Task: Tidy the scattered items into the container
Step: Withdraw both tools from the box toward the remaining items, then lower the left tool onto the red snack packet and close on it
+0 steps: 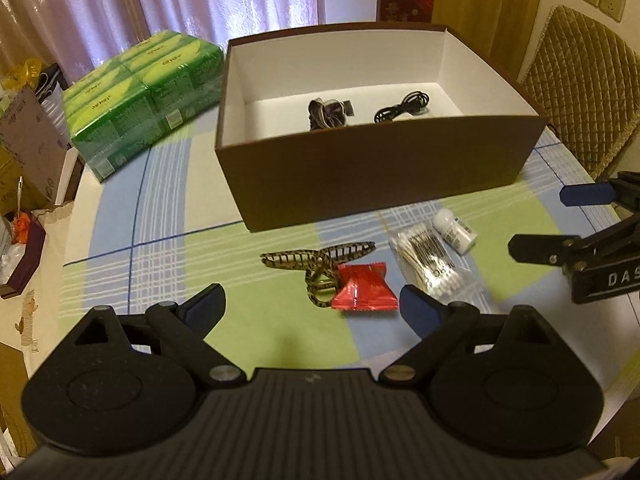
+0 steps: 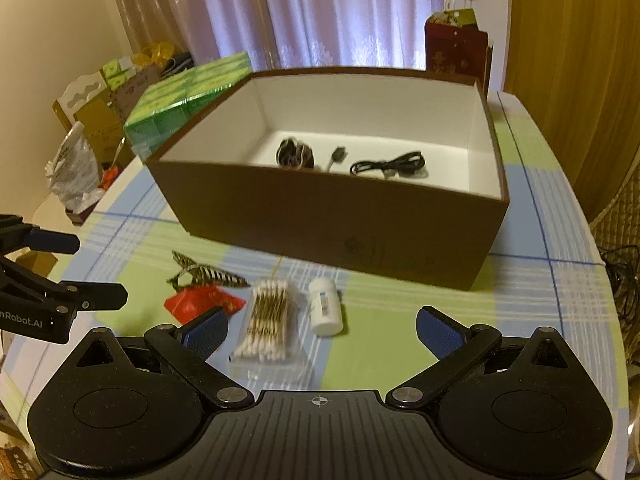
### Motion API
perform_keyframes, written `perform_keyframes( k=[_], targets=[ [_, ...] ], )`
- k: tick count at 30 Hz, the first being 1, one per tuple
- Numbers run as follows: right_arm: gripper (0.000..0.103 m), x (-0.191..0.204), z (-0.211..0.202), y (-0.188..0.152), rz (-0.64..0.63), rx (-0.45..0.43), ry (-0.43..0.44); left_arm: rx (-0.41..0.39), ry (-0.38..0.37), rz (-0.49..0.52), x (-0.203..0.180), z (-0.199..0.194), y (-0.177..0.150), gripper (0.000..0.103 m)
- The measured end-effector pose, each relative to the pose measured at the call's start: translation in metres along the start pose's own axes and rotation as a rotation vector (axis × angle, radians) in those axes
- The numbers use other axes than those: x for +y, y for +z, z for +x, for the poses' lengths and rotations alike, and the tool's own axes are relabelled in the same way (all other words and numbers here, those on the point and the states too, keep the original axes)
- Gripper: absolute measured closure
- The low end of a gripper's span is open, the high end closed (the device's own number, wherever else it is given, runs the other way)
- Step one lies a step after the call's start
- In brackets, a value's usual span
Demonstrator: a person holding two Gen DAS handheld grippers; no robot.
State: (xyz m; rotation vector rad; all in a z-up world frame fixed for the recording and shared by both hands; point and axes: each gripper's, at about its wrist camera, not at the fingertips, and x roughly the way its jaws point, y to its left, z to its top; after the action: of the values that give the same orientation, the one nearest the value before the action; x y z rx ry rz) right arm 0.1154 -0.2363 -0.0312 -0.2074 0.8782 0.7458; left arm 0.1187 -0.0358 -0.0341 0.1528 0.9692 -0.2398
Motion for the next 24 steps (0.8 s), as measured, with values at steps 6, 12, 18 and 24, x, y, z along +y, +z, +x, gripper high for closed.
perform_keyframes(
  k=[6, 12, 18, 24],
  targets=[
    [0.000, -0.001, 0.009, -0.015, 0.003, 0.020, 0.017, 0.009, -0.039, -0.003, -0.005, 0.012, -0.011, 0.019],
    [0.000, -0.005, 0.018, -0.025, 0.004, 0.038, 0.008, 0.011, -0.068, 0.011, -0.008, 0.021, -0.018, 0.024],
    [0.000, -0.010, 0.024, -0.030, -0.002, 0.039, -0.003, 0.005, -0.088, 0.016, -0.010, 0.029, -0.017, 0.025],
    [0.000, -0.015, 0.029, -0.030, 0.008, 0.048, -0.011, 0.000, -0.102, 0.015, -0.013, 0.040, -0.010, 0.026]
  ],
)
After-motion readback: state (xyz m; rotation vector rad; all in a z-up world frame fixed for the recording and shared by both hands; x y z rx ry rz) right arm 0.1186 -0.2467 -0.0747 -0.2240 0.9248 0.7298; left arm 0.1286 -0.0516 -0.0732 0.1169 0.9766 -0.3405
